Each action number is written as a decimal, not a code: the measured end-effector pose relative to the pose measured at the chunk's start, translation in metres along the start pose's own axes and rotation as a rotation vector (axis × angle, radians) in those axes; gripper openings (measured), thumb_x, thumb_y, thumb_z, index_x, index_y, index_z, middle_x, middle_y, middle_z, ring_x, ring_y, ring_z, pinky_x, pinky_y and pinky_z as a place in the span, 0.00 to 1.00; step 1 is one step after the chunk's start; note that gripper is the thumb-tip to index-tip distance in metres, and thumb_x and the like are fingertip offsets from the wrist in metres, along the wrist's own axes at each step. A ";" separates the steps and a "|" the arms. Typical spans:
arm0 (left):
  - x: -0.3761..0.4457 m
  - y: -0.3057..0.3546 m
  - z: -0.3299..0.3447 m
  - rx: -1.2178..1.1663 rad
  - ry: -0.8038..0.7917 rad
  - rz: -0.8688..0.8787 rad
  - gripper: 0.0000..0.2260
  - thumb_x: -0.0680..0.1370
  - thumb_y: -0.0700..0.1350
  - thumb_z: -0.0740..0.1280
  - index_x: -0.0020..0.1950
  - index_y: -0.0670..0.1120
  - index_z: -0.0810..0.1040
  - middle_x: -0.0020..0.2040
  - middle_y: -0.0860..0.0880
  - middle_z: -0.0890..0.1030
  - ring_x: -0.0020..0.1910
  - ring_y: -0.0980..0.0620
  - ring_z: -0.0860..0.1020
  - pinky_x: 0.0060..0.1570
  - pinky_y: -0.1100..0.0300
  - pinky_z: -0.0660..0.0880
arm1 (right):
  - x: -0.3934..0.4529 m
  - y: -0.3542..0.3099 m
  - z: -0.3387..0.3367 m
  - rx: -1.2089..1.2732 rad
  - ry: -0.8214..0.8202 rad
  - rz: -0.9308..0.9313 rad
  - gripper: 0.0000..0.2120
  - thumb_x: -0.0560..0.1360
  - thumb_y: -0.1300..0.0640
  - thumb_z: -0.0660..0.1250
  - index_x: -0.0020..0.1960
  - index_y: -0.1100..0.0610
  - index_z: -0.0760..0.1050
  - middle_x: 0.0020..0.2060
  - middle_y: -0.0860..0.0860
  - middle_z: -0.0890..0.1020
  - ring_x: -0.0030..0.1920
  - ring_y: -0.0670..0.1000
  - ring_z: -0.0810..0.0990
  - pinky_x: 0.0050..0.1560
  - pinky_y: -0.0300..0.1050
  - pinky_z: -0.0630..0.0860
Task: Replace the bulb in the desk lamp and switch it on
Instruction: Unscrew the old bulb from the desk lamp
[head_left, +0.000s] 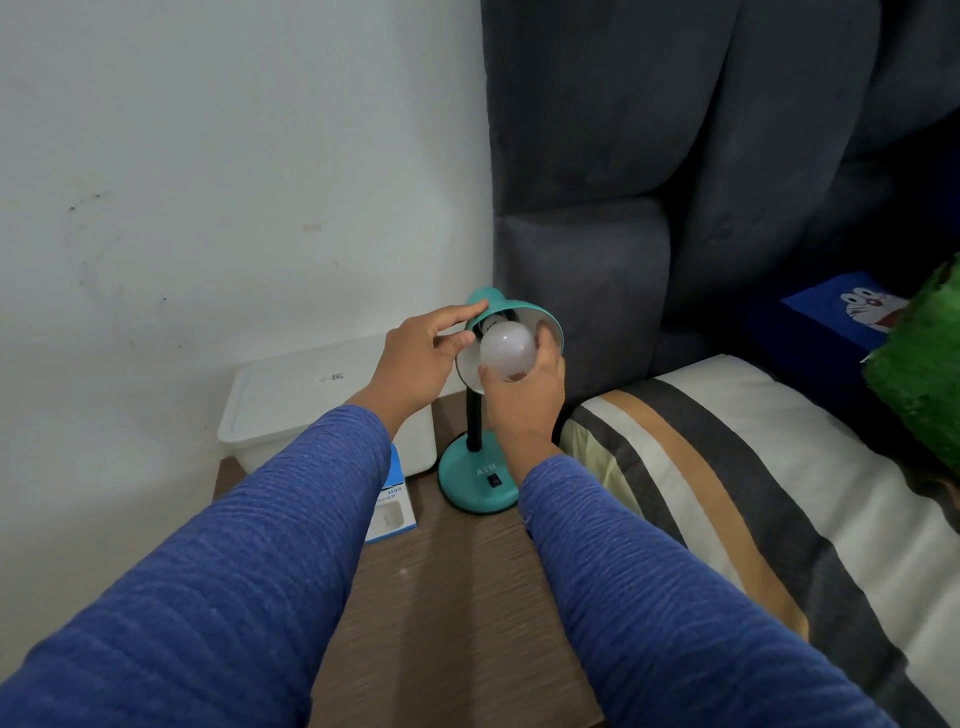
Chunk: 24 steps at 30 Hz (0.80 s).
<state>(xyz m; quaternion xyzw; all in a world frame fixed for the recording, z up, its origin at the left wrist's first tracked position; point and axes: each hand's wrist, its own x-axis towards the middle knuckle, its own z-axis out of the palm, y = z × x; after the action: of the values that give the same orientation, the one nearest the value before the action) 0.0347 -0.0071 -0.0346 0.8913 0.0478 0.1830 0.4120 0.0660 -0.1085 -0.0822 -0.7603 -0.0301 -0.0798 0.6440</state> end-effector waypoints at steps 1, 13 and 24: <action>0.000 0.000 0.000 0.001 -0.005 -0.002 0.17 0.79 0.41 0.62 0.67 0.54 0.73 0.68 0.53 0.74 0.65 0.54 0.74 0.66 0.64 0.66 | 0.000 0.000 0.002 0.019 -0.008 0.047 0.38 0.69 0.53 0.74 0.74 0.55 0.61 0.69 0.55 0.67 0.68 0.55 0.69 0.68 0.49 0.69; 0.001 -0.001 0.000 0.011 -0.001 0.007 0.17 0.79 0.41 0.62 0.67 0.54 0.73 0.68 0.53 0.74 0.67 0.53 0.72 0.67 0.64 0.65 | -0.002 -0.002 0.003 0.080 -0.002 0.098 0.36 0.67 0.47 0.75 0.70 0.55 0.65 0.62 0.56 0.73 0.62 0.56 0.75 0.62 0.51 0.75; 0.001 -0.001 0.001 -0.006 -0.005 0.000 0.17 0.79 0.41 0.63 0.66 0.54 0.74 0.68 0.53 0.75 0.65 0.52 0.75 0.69 0.59 0.68 | 0.001 -0.002 0.001 0.044 -0.032 0.083 0.31 0.70 0.48 0.72 0.70 0.53 0.66 0.62 0.57 0.73 0.63 0.57 0.74 0.64 0.54 0.73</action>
<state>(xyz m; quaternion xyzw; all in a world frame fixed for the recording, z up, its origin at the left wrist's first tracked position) 0.0361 -0.0064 -0.0357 0.8905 0.0465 0.1810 0.4149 0.0667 -0.1074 -0.0805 -0.7478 -0.0105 -0.0401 0.6626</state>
